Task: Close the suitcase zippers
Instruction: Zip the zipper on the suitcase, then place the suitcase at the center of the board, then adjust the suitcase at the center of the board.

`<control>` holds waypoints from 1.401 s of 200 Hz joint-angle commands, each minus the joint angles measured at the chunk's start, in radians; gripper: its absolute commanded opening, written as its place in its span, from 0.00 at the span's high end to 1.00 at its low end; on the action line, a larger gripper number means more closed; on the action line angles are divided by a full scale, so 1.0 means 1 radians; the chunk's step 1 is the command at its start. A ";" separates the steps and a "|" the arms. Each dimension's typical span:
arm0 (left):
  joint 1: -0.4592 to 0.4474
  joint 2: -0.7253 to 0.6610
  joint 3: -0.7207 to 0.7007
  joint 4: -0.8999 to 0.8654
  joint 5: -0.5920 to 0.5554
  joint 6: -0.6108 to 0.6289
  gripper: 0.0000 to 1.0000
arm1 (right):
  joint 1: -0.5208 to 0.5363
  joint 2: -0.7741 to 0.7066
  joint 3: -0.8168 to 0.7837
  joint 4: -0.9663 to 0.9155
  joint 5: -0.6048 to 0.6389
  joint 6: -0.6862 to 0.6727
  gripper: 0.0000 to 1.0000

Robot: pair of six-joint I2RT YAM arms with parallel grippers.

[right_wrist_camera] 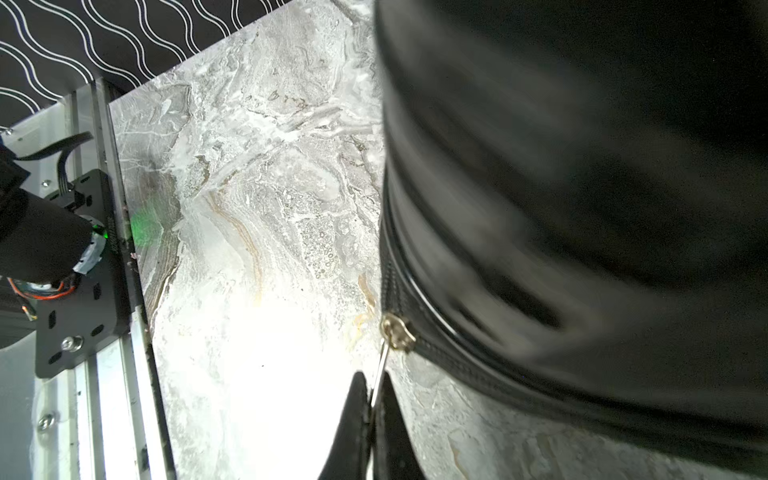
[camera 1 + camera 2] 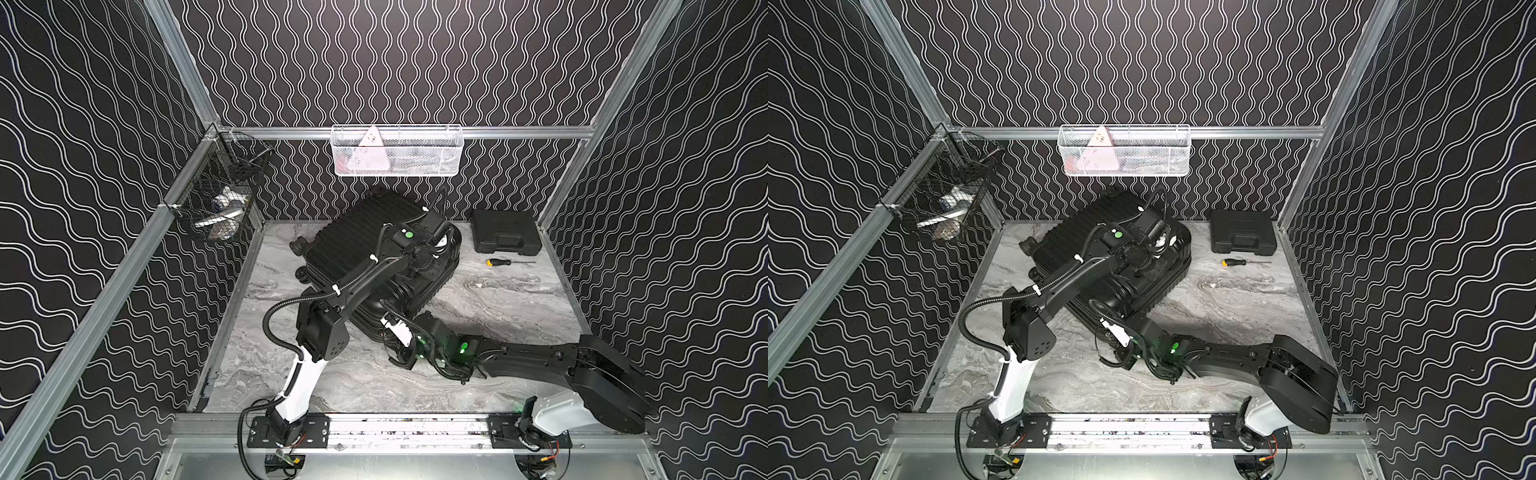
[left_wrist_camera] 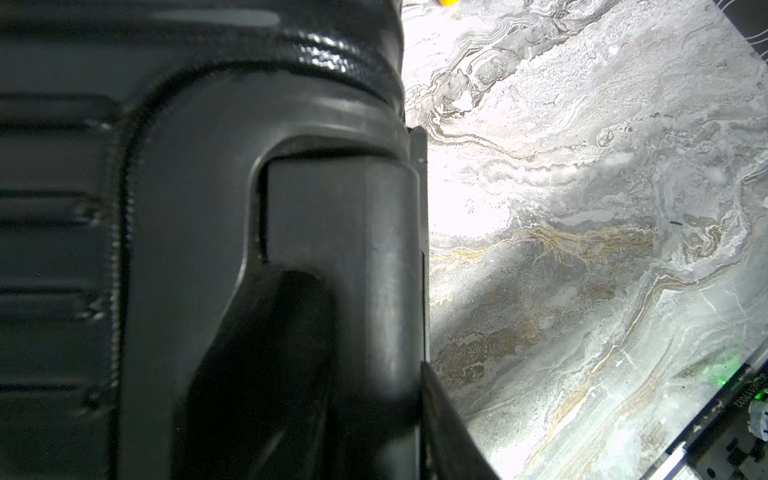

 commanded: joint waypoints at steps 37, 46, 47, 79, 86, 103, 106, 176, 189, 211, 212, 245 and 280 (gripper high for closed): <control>0.007 0.026 -0.033 0.270 -0.098 -0.057 0.84 | 0.072 0.066 0.069 0.143 -0.188 -0.018 1.00; 0.007 0.029 -0.032 0.275 -0.091 -0.061 0.84 | 0.078 0.080 0.077 0.153 -0.181 -0.016 1.00; 0.007 0.030 -0.032 0.275 -0.091 -0.061 0.84 | 0.079 0.082 0.078 0.153 -0.180 -0.015 1.00; 0.007 0.041 -0.017 0.272 -0.061 -0.064 0.83 | 0.095 0.125 0.094 0.184 -0.114 0.020 1.00; 0.007 0.040 -0.010 0.265 -0.051 -0.059 0.80 | 0.095 0.127 0.090 0.186 -0.091 0.033 1.00; 0.007 0.018 0.004 0.243 -0.021 -0.043 0.55 | 0.094 0.115 0.056 0.202 -0.017 0.065 1.00; 0.007 0.013 0.006 0.240 -0.012 -0.037 0.50 | 0.094 0.111 0.049 0.204 -0.004 0.070 1.00; 0.089 -0.183 0.017 0.199 0.171 -0.001 0.07 | 0.066 0.073 -0.019 0.217 0.047 0.104 1.00; 0.139 -0.233 -0.031 0.217 0.151 -0.012 0.08 | 0.065 0.075 -0.017 0.214 0.047 0.103 1.00; 0.266 -0.290 -0.102 0.218 0.097 -0.035 0.11 | 0.065 0.075 -0.019 0.212 0.047 0.106 1.00; 0.273 -0.292 -0.105 0.216 0.097 -0.037 0.11 | 0.064 0.075 -0.019 0.211 0.047 0.107 1.00; 0.477 -0.277 -0.135 0.162 0.018 -0.042 0.20 | 0.064 0.072 -0.025 0.208 0.047 0.106 1.00; 0.628 -0.269 -0.188 0.181 -0.048 -0.059 0.30 | 0.063 0.069 -0.029 0.203 0.047 0.106 1.00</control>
